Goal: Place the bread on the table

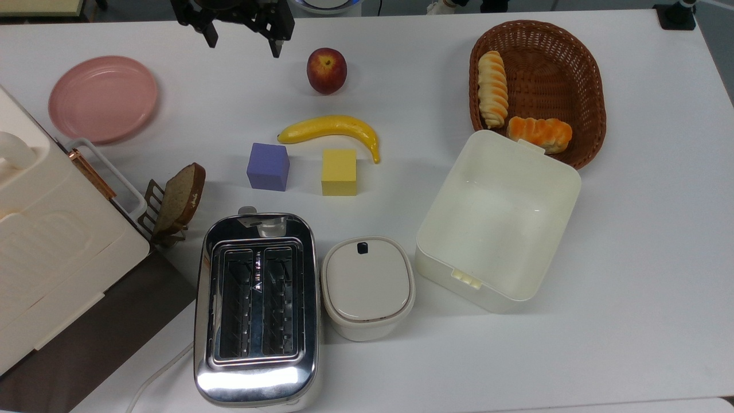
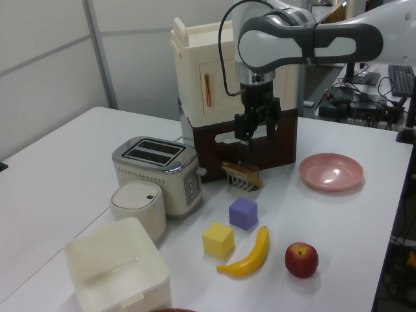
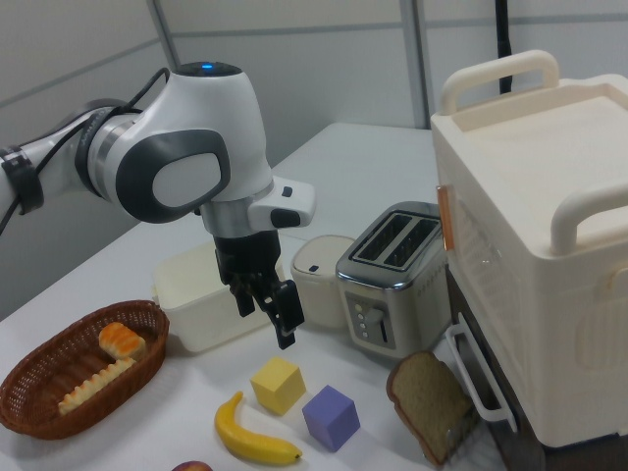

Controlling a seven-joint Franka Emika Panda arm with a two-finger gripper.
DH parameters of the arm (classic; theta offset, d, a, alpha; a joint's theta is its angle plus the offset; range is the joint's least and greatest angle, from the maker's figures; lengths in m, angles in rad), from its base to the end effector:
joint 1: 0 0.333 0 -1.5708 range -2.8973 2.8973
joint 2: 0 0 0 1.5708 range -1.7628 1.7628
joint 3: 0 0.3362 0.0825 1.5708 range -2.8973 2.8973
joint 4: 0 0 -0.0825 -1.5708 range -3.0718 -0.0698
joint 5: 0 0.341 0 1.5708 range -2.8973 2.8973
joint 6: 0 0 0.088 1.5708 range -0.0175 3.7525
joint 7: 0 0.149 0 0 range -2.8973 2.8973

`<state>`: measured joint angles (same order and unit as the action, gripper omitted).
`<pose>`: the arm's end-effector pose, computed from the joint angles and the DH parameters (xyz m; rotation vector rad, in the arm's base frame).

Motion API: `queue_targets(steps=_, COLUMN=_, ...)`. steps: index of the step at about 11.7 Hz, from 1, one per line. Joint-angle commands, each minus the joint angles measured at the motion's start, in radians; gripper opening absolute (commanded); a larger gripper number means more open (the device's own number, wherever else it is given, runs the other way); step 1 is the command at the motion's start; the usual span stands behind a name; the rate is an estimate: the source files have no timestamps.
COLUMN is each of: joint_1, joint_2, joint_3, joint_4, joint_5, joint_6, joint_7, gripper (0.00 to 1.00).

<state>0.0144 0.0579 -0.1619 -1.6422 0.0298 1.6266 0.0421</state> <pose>0.5225 -0.0711 0.5471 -3.1010 0.2993 0.1115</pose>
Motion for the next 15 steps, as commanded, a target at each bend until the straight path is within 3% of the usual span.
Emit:
queue_targets(steps=1, joint_1=-0.002, joint_2=-0.018, joint_3=-0.008, joint_4=0.005, joint_5=0.021, joint_6=-0.044, joint_7=-0.025, gripper=1.00)
queue_targets(steps=15, joint_1=-0.001, joint_2=-0.018, joint_3=-0.007, joint_4=0.005, joint_5=0.021, joint_6=-0.051, joint_7=-0.013, gripper=1.00)
